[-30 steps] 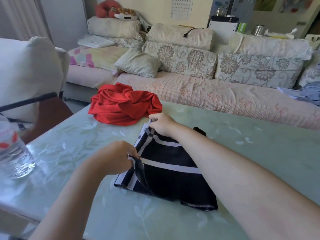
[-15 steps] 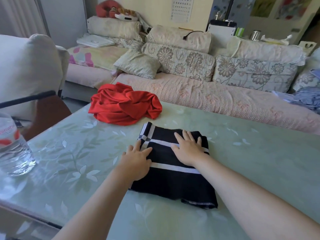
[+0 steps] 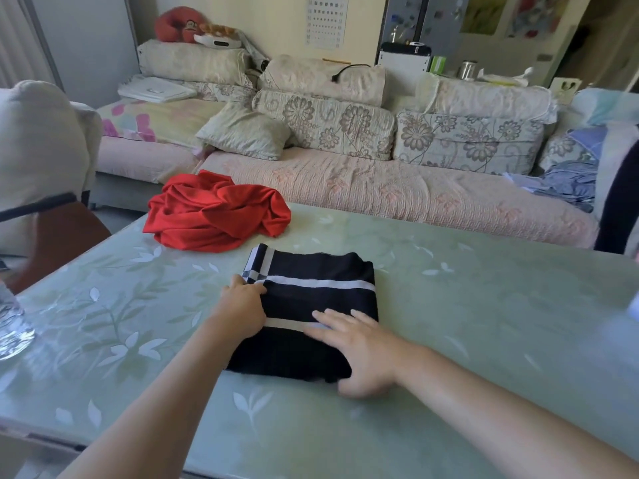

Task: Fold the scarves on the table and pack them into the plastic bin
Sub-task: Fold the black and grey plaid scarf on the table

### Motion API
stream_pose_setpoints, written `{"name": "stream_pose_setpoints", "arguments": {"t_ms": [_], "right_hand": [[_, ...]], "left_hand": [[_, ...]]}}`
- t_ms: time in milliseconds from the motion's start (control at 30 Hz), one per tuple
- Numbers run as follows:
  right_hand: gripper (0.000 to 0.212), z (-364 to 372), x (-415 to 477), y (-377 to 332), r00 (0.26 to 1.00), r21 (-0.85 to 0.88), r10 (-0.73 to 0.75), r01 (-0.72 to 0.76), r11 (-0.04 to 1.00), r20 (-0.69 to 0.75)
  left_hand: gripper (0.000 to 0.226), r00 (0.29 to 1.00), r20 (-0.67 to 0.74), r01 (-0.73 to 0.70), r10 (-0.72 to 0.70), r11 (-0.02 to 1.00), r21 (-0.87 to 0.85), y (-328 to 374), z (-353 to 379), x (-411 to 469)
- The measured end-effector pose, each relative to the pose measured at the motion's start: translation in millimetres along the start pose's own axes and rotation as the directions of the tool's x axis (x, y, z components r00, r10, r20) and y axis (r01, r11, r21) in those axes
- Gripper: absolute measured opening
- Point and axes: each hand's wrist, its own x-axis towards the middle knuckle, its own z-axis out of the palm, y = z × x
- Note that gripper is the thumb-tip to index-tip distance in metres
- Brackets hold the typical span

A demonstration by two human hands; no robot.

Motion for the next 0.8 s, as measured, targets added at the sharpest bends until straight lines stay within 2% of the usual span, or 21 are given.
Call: {"name": "stream_pose_setpoints", "arguments": {"t_ms": [67,200,300,400,467,500,600,667,733,800], "right_hand": [[0.094,-5.2,-7.5,12.3,1.0,-0.107,0.021,-0.022,0.994,-0.013],[0.084,-11.4,-26.7,65.2,0.991,-0.313,0.061,-0.096,0.945,-0.12],[0.065,-10.1,-42.4,121.0,0.961,-0.467,0.212,-0.272,0.841,-0.179],[0.06,-12.5,-56.0,143.9,0.876,-0.537,0.472,-0.448,0.715,-0.102],[0.069,-12.1,-62.5,136.1,0.847,-0.473,0.525,-0.495,0.729,-0.077],[0.07,-11.0,-65.5,127.7,0.862,-0.408,0.498,-0.489,0.771,-0.093],[0.06,-2.3,-73.0,87.5,0.917,-0.061,0.353,-0.369,0.927,-0.183],[0.064,0.6,-77.8,55.7,0.943,0.16,0.308,-0.287,0.944,-0.124],[0.09,6.2,-80.8,34.7,0.963,0.172,0.269,-0.267,0.948,0.012],[0.092,9.8,-81.8,31.6,0.963,0.071,0.264,-0.267,0.961,0.057]], "left_hand": [[0.049,0.999,0.046,-0.021,0.02,1.0,0.015,3.5,0.9,1.6],[0.02,0.972,0.184,-0.151,0.143,0.988,0.029,35.2,-8.1,-19.8],[0.02,0.872,0.383,-0.325,0.306,0.946,-0.015,73.1,-11.8,-49.1],[0.024,0.754,0.487,-0.446,0.44,0.888,-0.112,109.2,-5.7,-72.5],[0.03,0.753,0.436,-0.484,0.493,0.864,-0.14,122.8,-0.9,-74.5],[0.037,0.767,0.391,-0.505,0.509,0.854,-0.121,124.1,0.1,-71.8],[0.061,0.818,0.213,-0.555,0.534,0.83,0.052,111.7,1.1,-52.7],[0.068,0.853,0.2,-0.512,0.482,0.847,0.144,99.4,1.7,-42.9],[0.072,0.872,0.276,-0.454,0.405,0.879,0.143,91.1,4.6,-39.8],[0.072,0.88,0.27,-0.433,0.39,0.893,0.122,86.9,10.9,-40.5]]}}
